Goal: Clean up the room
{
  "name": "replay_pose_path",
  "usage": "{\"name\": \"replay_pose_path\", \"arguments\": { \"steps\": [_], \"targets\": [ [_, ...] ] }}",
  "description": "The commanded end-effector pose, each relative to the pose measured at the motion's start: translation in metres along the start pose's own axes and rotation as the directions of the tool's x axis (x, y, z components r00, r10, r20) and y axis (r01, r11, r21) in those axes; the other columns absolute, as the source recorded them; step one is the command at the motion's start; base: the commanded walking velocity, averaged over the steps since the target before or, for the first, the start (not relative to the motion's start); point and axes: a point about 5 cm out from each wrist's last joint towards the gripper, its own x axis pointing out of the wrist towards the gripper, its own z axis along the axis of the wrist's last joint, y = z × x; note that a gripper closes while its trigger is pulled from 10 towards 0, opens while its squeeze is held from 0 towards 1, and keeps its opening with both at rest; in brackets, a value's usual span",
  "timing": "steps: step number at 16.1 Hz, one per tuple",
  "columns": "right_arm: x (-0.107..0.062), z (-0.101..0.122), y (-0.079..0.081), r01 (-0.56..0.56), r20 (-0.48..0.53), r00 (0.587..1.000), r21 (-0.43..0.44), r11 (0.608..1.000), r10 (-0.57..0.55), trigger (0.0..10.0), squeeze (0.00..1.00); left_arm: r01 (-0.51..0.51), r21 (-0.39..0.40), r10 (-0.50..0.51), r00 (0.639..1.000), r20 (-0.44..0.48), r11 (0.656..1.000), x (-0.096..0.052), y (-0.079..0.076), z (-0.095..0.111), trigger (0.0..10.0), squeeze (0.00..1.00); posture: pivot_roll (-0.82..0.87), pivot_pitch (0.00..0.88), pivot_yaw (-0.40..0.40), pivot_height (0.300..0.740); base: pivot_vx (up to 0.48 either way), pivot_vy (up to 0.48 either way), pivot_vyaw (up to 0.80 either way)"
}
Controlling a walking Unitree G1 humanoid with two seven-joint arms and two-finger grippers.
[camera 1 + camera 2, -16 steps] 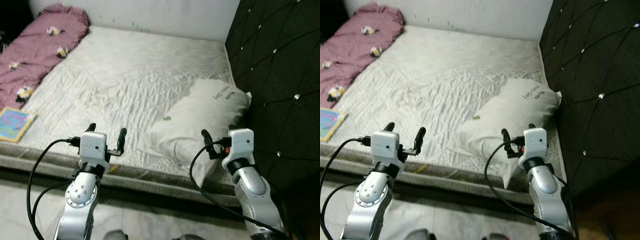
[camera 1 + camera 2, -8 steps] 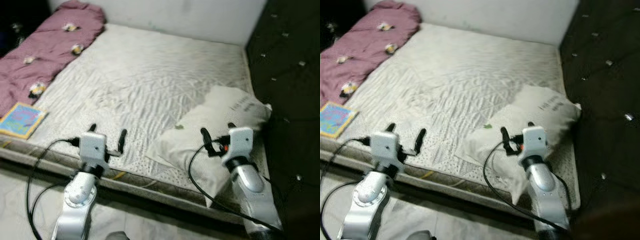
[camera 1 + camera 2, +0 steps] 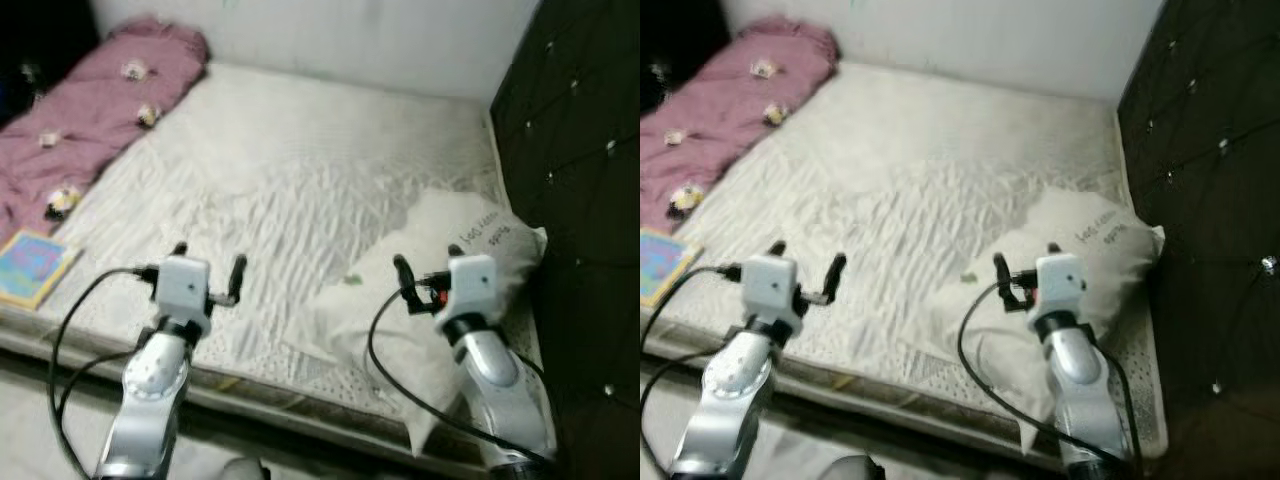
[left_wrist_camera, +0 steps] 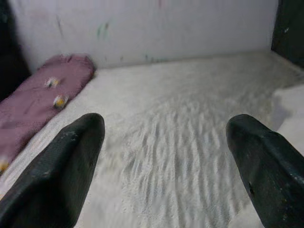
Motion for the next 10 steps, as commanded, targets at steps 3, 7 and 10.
{"name": "replay_pose_path", "arguments": {
  "steps": [3, 7, 10],
  "targets": [
    [-0.007, -0.003, -0.024, 0.104, -0.006, 0.995, -0.015, 0.994, -0.104, 10.0, 0.00, 0.014, -0.011, -0.014, 1.000, 0.007, 1.000, 0.007, -0.007, 0.001, 10.0, 0.00, -0.02, 0.000, 0.043, 0.740, 0.000, 0.000, -0.80],
    [-0.018, -0.008, -0.027, 0.129, -0.023, 0.991, -0.011, 0.992, -0.129, 10.0, 0.00, -0.002, 0.009, 0.002, 1.000, -0.026, 1.000, -0.002, -0.007, -0.010, 10.0, 0.00, -0.02, 0.000, 0.042, 0.740, 0.000, 0.000, -0.80],
    [-0.014, -0.007, -0.014, 0.063, -0.022, 0.998, -0.012, 0.998, -0.063, 10.0, 0.00, -0.013, 0.019, 0.013, 1.000, -0.011, 1.000, -0.004, -0.008, -0.005, 10.0, 0.00, -0.01, 0.000, 0.015, 0.740, 0.000, 0.000, -0.13]
  ]
}}
